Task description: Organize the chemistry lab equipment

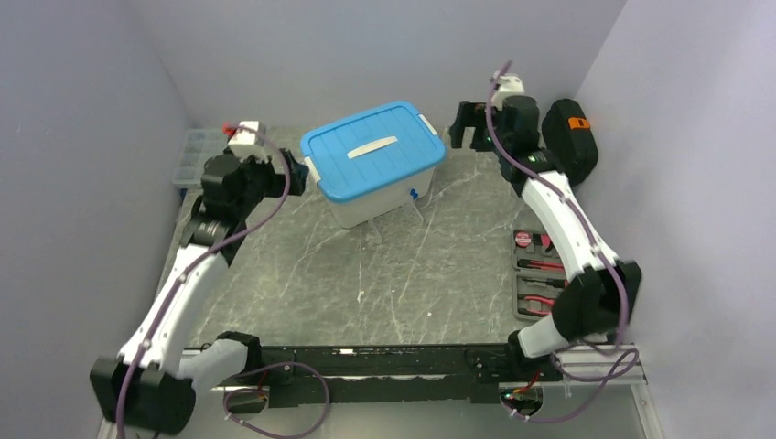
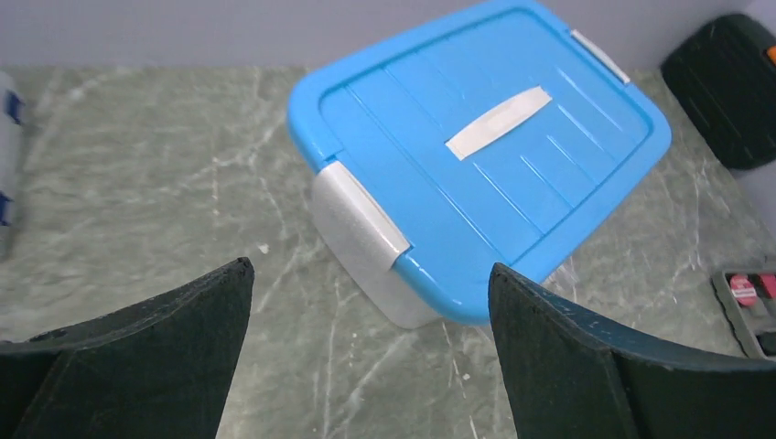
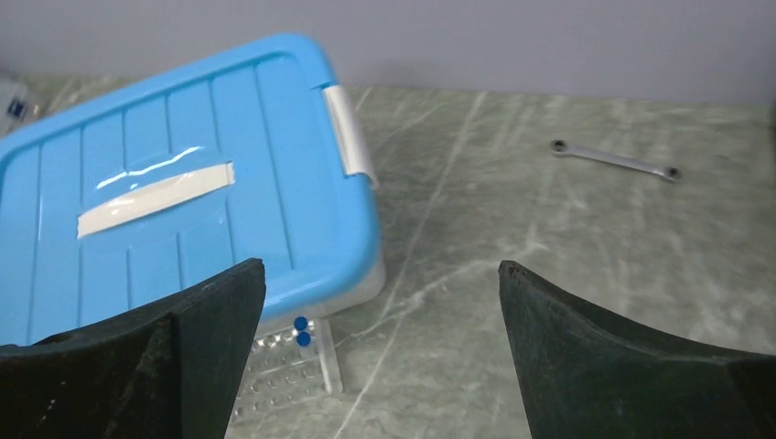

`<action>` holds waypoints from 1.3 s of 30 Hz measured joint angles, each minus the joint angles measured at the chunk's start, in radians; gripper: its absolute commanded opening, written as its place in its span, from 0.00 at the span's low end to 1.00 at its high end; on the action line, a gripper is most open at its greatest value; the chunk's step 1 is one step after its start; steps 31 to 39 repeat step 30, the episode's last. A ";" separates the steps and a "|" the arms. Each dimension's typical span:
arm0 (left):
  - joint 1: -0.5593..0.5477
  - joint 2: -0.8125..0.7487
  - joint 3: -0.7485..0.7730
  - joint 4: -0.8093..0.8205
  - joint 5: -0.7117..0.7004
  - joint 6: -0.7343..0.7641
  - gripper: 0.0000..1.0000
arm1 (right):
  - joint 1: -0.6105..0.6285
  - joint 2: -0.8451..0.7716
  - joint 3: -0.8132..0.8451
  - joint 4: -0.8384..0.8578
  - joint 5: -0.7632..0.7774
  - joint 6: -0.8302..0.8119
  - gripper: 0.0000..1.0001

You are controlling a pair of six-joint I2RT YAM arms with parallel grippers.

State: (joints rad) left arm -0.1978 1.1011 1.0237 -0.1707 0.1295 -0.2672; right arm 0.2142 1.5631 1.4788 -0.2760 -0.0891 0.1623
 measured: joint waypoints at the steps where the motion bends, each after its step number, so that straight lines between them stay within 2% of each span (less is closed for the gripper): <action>1: 0.000 -0.057 -0.038 0.025 -0.023 0.018 0.99 | -0.001 -0.048 -0.033 0.011 0.035 0.008 1.00; 10: 0.001 -0.454 -0.220 0.099 -0.151 0.126 0.99 | -0.002 -0.602 -0.449 0.140 0.347 0.048 1.00; 15: 0.001 -0.581 -0.281 0.108 -0.188 0.134 0.99 | -0.002 -0.849 -0.674 0.303 0.461 -0.002 1.00; 18: 0.001 -0.635 -0.353 0.110 -0.204 0.131 0.99 | -0.002 -0.939 -0.776 0.375 0.505 -0.032 1.00; 24: 0.001 -0.706 -0.429 0.106 -0.217 0.118 0.99 | -0.002 -1.009 -0.891 0.427 0.535 -0.074 1.00; 39: 0.001 -0.730 -0.428 0.121 -0.245 0.114 0.99 | -0.002 -1.029 -0.900 0.439 0.545 -0.092 1.00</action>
